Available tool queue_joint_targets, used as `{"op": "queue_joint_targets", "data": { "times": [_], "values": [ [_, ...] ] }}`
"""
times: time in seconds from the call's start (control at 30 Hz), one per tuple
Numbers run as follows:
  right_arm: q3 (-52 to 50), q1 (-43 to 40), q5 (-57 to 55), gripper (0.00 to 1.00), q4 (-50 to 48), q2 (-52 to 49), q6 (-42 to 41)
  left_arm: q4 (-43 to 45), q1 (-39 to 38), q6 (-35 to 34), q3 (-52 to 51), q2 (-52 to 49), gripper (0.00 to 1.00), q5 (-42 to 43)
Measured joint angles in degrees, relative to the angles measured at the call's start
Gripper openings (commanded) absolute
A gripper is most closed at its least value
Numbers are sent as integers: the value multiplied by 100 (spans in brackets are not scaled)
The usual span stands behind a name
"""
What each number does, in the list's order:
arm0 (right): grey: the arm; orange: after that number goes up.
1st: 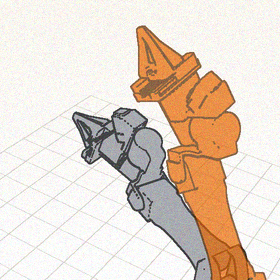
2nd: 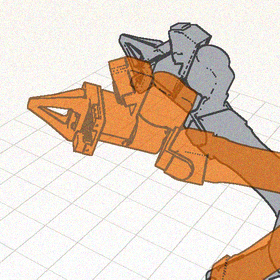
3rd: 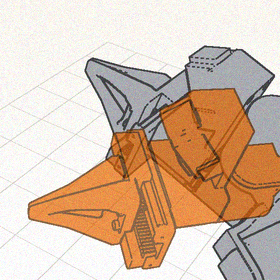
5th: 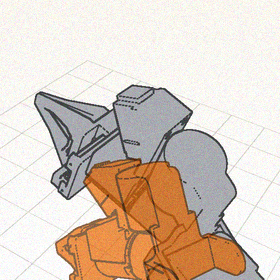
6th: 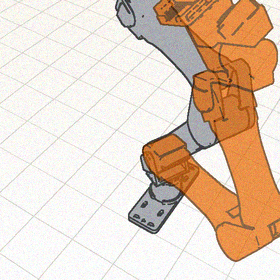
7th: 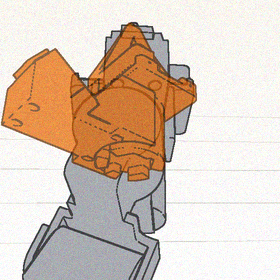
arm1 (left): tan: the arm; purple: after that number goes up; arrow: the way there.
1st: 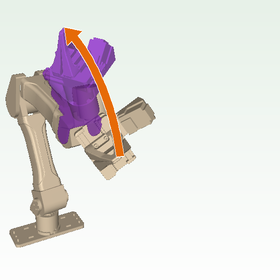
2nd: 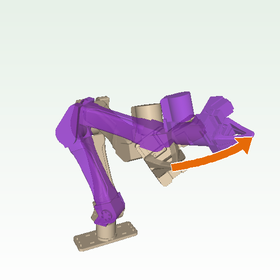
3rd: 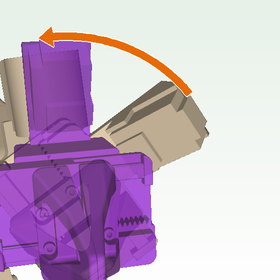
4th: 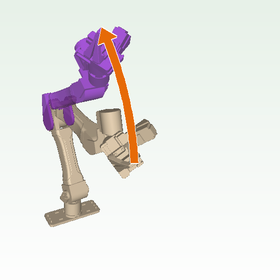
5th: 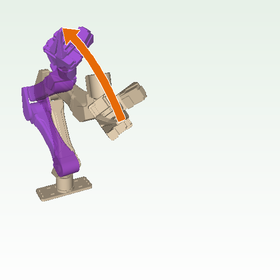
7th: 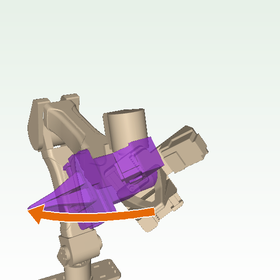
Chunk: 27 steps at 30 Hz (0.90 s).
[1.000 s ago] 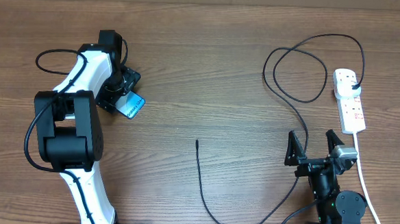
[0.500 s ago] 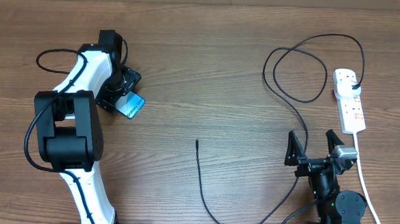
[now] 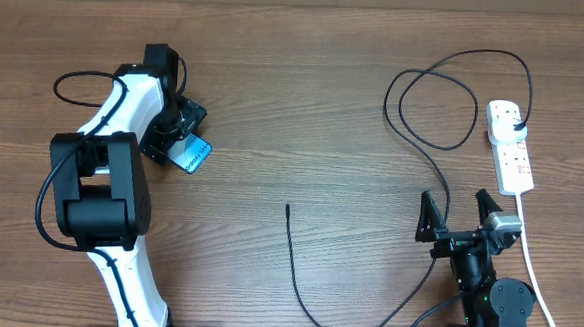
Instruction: Plug charger to phone and switch on socket
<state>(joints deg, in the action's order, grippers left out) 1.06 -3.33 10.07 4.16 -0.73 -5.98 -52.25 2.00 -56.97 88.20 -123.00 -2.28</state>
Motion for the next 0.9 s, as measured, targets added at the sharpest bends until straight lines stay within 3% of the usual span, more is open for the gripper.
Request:
{"op": "queue_joint_targets", "data": {
  "times": [0.3,0.53,0.9],
  "values": [
    [0,0,-2,100,0,0,-2,-2,0,4,0,0,97,0],
    [0,0,-2,100,2,0,0,-2,2,17,0,0,88,-2],
    [0,0,0,100,0,0,0,20,2,20,0,0,92,15]
  ]
}}
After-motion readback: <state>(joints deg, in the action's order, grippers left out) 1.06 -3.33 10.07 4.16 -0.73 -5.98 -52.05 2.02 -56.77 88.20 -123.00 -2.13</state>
